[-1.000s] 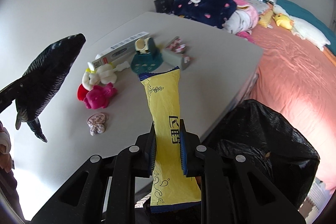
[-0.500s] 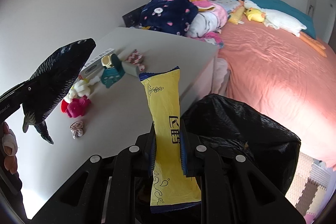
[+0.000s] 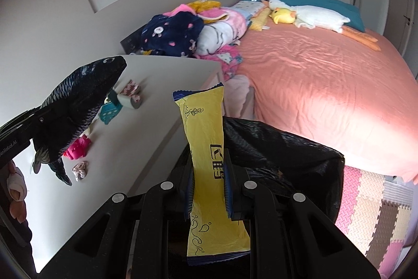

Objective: Collect trash
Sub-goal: 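Carry the fish and the yellow packet to the black bag and open both grippers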

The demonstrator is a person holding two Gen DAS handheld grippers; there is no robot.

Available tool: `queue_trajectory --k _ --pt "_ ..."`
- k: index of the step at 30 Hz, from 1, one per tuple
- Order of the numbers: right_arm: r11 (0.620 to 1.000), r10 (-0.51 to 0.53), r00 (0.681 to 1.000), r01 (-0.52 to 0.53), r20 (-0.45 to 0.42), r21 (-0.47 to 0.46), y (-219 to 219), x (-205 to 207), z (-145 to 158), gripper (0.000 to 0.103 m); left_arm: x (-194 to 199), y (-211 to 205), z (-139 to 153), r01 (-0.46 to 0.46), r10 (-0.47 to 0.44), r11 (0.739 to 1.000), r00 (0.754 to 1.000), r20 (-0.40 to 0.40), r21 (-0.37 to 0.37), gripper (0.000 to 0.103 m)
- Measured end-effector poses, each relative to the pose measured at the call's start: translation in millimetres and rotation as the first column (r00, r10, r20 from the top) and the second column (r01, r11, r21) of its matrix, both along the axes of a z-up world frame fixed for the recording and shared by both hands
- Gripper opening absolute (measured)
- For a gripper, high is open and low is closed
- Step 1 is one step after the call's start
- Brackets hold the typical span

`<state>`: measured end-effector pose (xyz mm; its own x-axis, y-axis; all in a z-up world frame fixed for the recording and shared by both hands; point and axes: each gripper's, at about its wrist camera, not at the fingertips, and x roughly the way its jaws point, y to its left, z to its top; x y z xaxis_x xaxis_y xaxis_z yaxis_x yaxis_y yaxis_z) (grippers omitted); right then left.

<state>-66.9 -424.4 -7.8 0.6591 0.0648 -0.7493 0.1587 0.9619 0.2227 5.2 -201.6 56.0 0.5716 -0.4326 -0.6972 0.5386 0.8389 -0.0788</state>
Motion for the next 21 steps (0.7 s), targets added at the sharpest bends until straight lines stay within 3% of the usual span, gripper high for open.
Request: queue_trajectory --k 8,9,10,11,12,14,17,21 --pt "0.996 -0.085 0.996 0.084 0.017 0.015 -33 -27 3 0.02 -10 -38 -3 0.09 -0.09 0.996 0.996 -0.006 0.012 0.033" --pt "0.995 -0.095 0.995 0.094 0.018 0.02 -37 -30 3 0.024 -11 -44 -4 0.117 -0.117 0.993 0.993 -0.02 0.016 0.04" --pt "0.995 -0.102 0.995 0.102 0.015 0.024 -40 -32 4 0.032 -12 -52 -7 0.156 -0.155 0.987 0.987 -0.044 0.031 0.066" --pt "0.991 -0.132 0.991 0.131 0.021 0.019 -45 -36 5 0.068 -16 -59 -9 0.178 -0.176 0.982 0.983 -0.045 0.056 0.082" --pt "0.984 -0.178 0.983 0.178 0.041 0.004 -49 -42 8 0.095 -23 -66 -11 0.182 -0.183 0.979 0.983 -0.007 0.095 0.096" --pt "0.973 -0.229 0.969 0.23 0.089 0.0 -57 -53 14 0.097 -41 -80 -13 0.197 -0.215 0.966 0.972 0.091 0.169 0.097" --pt "0.964 -0.264 0.959 0.265 0.104 0.007 -67 -60 18 0.097 -51 -92 -18 0.241 -0.267 0.946 0.959 0.099 0.217 0.097" --pt "0.959 -0.284 0.952 0.283 0.113 0.021 -75 -66 19 0.097 -53 -94 -19 0.258 -0.279 0.945 0.957 0.081 0.2 0.097"
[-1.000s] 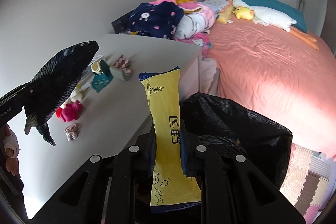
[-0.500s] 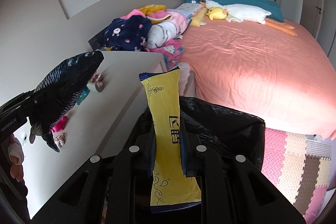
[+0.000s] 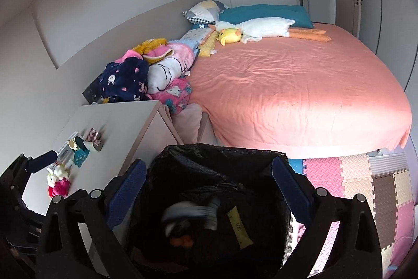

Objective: Collect trash
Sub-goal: 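Carry the fish and the yellow packet to the black bag and open both grippers, then move the left gripper to the checkered scrunchie and grasp it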

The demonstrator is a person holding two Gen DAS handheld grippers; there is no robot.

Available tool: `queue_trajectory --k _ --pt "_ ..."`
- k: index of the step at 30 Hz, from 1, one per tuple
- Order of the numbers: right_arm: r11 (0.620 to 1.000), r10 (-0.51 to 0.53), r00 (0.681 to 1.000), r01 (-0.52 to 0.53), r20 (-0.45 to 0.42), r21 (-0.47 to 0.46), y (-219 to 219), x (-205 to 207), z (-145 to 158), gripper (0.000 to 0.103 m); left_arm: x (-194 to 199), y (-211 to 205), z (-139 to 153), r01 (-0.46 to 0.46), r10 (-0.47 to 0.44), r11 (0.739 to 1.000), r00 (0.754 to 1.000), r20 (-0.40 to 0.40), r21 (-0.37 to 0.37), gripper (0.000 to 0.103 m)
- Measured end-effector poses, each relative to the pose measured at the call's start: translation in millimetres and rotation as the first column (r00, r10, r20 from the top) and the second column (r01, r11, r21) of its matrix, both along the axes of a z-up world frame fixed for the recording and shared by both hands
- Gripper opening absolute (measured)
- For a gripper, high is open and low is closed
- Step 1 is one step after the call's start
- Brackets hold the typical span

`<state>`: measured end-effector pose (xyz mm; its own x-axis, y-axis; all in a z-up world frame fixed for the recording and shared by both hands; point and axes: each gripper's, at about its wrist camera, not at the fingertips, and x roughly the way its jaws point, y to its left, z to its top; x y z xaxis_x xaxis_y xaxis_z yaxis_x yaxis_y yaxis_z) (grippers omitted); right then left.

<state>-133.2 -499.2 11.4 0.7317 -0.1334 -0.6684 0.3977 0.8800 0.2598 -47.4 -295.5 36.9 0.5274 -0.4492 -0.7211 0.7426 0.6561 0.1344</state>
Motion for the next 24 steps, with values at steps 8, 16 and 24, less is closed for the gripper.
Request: queue_trajectory --k 8,16,24 --pt "1.0 0.015 1.0 -0.015 -0.003 0.004 5 3 -1 0.097 -2 5 -4 -0.019 0.019 1.0 1.0 -0.013 0.008 0.097" --pt "0.999 0.047 0.999 -0.047 -0.013 0.004 14 14 -3 0.097 7 17 -7 -0.054 0.055 0.998 0.998 -0.024 0.015 0.097" --pt "0.997 0.075 0.997 -0.075 -0.019 0.007 24 25 -4 0.097 14 32 -9 -0.104 0.104 0.994 0.994 -0.034 0.013 0.097"
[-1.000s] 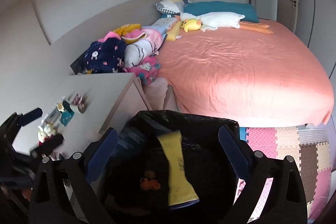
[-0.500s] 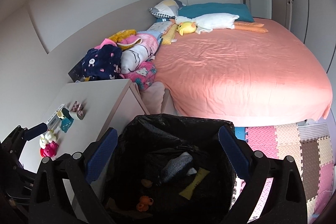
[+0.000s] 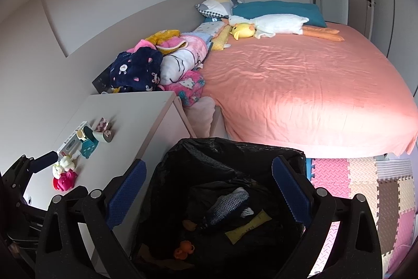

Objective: Collect trash
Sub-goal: 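Move the left gripper to the checkered scrunchie and grasp it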

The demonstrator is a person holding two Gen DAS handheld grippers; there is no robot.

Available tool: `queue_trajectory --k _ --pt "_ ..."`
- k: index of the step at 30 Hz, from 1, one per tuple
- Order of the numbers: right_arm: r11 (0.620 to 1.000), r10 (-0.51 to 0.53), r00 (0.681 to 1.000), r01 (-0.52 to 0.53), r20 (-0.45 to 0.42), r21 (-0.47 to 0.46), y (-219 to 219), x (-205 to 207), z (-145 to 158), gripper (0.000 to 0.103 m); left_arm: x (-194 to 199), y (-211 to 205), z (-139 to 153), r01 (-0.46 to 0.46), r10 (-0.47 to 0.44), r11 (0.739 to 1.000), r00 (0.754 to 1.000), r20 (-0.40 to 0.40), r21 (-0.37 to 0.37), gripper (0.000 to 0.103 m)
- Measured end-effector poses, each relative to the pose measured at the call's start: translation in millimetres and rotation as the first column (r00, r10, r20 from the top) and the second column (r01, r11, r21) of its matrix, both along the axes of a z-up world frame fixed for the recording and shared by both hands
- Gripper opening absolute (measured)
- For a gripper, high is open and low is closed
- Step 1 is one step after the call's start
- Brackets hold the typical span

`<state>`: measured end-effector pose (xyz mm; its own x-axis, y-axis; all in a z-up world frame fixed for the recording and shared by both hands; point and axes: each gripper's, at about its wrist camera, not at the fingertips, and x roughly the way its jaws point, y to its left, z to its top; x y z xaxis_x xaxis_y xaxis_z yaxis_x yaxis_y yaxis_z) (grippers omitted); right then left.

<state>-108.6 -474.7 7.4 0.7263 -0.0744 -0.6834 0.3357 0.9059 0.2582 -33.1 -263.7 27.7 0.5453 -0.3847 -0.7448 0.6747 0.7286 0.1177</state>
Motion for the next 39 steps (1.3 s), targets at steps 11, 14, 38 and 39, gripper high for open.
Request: queue_trajectory --k 11,14,38,39 --pt "0.995 0.099 0.995 -0.099 -0.008 0.005 30 31 -3 0.097 14 34 -10 -0.11 0.11 0.994 0.994 -0.019 0.018 0.097" --pt "0.99 0.139 0.99 -0.138 -0.013 0.006 43 42 -5 0.097 19 48 -15 -0.156 0.157 0.987 0.987 -0.034 0.024 0.097" --pt "0.928 0.373 0.927 -0.373 -0.039 0.003 122 94 -17 0.097 39 158 -72 -0.486 0.471 0.874 0.853 -0.225 -0.011 0.078" --pt "0.927 0.376 0.926 -0.376 -0.039 0.002 123 94 -16 0.097 41 158 -77 -0.489 0.475 0.872 0.849 -0.233 -0.003 0.074"
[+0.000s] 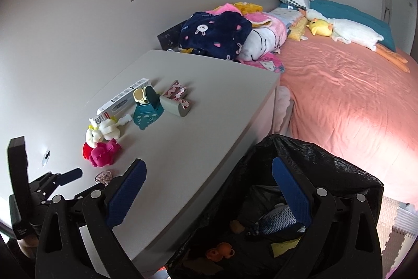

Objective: Collect trash
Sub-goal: 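Move the left gripper to the checkered scrunchie and grasp it, then lift the scrunchie with the left gripper while the right gripper grasps the magenta plush bear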

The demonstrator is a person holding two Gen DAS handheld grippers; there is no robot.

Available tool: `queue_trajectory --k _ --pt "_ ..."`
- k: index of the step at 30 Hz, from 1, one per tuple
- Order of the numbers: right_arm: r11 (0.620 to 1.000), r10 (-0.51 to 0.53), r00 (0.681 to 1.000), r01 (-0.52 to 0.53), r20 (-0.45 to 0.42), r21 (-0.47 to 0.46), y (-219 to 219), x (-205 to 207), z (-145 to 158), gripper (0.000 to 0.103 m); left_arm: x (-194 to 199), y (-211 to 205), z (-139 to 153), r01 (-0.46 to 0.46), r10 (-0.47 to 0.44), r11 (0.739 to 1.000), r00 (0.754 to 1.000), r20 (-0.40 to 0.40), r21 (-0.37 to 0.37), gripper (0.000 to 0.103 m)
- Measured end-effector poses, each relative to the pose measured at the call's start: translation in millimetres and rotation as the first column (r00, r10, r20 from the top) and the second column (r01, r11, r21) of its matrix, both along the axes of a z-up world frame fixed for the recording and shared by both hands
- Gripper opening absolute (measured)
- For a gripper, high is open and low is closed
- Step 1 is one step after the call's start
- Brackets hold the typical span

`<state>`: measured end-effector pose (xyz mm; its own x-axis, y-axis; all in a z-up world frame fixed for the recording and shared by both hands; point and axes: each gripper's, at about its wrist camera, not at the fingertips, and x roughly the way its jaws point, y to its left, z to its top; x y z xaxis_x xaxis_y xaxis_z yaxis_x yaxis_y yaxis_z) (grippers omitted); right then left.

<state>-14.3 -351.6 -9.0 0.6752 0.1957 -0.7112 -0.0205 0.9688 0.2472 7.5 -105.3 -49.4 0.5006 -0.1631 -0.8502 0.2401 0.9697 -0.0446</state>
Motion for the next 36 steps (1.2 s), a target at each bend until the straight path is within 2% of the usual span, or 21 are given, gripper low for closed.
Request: queue_trajectory --k 8,9,10,15,26,36 --pt "1.0 0.002 1.0 -0.002 0.001 -0.004 2 0 1 0.097 8 2 -19 -0.006 0.006 1.0 1.0 -0.027 0.024 0.053" --pt "1.0 0.001 1.0 -0.001 0.001 -0.004 2 0 1 0.097 9 2 -21 -0.004 0.005 1.0 1.0 -0.029 0.026 0.043" --pt "1.0 0.002 1.0 -0.002 0.002 -0.004 2 0 1 0.097 10 3 -22 -0.001 0.002 1.0 0.999 -0.035 0.026 0.038" --pt "1.0 0.011 1.0 -0.011 0.0 -0.008 7 3 2 0.097 7 7 -22 -0.006 0.006 1.0 1.0 -0.008 0.024 0.028" --pt "0.997 0.07 0.998 -0.07 -0.005 -0.009 37 11 0 0.097 1 47 -5 -0.094 0.094 0.996 0.995 0.029 -0.004 0.027" --pt "0.984 0.176 0.984 -0.177 -0.021 -0.007 85 24 -4 0.097 -14 94 12 -0.2 0.201 0.98 0.978 0.061 -0.016 0.027"
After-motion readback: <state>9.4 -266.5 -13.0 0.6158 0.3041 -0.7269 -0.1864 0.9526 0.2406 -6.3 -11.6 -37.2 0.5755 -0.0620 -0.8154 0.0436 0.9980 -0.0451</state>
